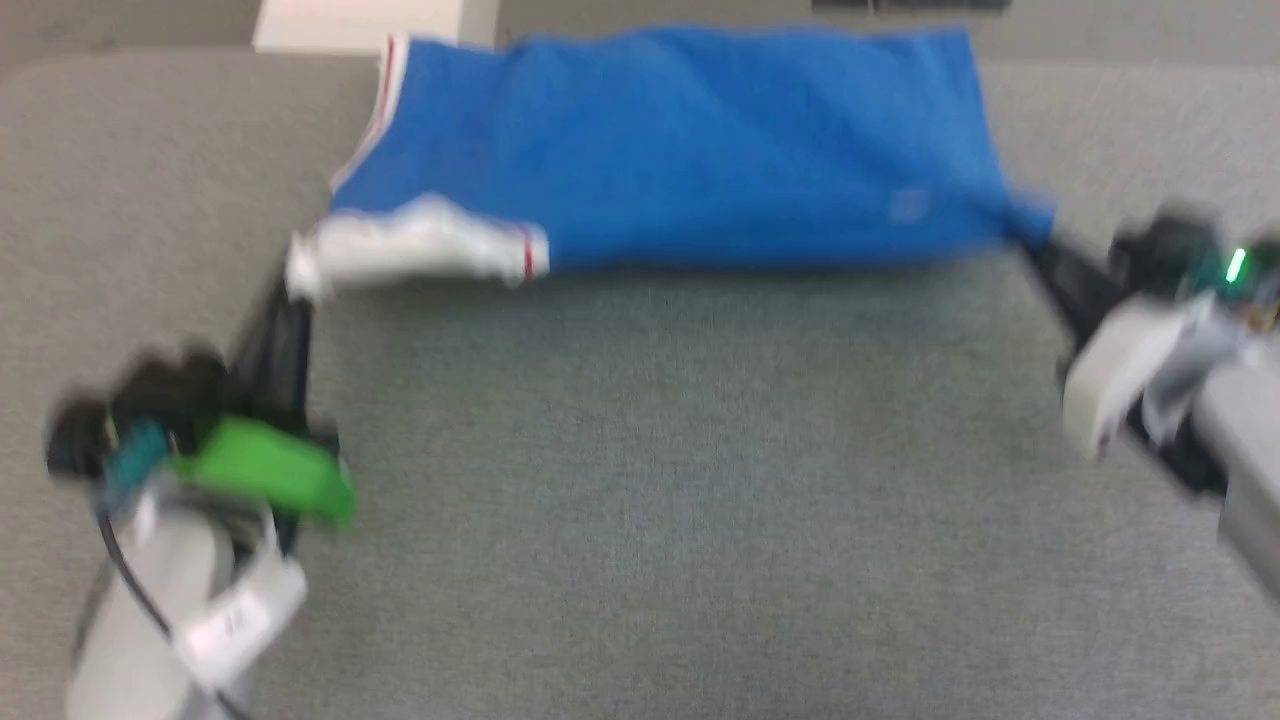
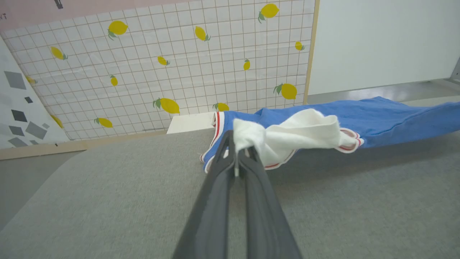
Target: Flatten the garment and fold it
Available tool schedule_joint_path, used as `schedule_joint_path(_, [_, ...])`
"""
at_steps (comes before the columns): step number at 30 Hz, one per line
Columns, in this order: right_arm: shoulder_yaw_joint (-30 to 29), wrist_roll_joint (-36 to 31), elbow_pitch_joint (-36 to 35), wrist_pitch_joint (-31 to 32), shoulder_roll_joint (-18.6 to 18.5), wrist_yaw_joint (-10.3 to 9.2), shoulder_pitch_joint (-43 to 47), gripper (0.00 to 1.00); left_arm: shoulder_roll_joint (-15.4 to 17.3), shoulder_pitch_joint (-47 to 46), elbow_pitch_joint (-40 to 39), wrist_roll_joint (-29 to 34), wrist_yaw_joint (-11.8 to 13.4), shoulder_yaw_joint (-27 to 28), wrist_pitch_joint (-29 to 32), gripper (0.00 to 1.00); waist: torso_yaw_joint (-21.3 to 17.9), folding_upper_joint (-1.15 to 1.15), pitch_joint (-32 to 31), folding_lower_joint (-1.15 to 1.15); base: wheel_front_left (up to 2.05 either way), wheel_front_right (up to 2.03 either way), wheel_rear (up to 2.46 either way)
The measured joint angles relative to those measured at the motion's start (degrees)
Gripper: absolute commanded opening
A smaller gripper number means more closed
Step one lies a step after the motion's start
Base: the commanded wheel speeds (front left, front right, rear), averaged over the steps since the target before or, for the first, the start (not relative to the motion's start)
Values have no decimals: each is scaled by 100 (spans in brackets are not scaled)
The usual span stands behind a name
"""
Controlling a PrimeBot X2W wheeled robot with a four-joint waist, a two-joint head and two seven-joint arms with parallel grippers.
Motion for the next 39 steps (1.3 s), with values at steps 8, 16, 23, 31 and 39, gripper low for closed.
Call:
schedule_joint_path(8, [152,407,-603,109,-371,0,1656,0,-8,1783,-412,-131,142,-70,112,0,51,0,-823,0,0,0,0])
schedule_joint_path(16, [-249,595,-1140,277,-630,0,3247,0,23,3229,-938,-380,236,-172,544,0,102,0,-1571,0,0,0,0])
schedule_joint_path(23, [-759,591,-1645,617,-708,0,4335,0,44,4178,-1411,-443,441,-291,896,0,138,0,-2001,0,0,0,0])
schedule_joint_path(31, [-1482,218,-2103,977,-565,0,5079,0,78,4541,-1527,-609,510,-336,1163,0,216,0,-2081,0,0,0,0])
schedule_joint_path(39, [-2150,-205,-2649,1355,-401,-1,4949,0,112,3473,-1423,-379,468,-379,1022,0,238,0,-1942,0,0,0,0])
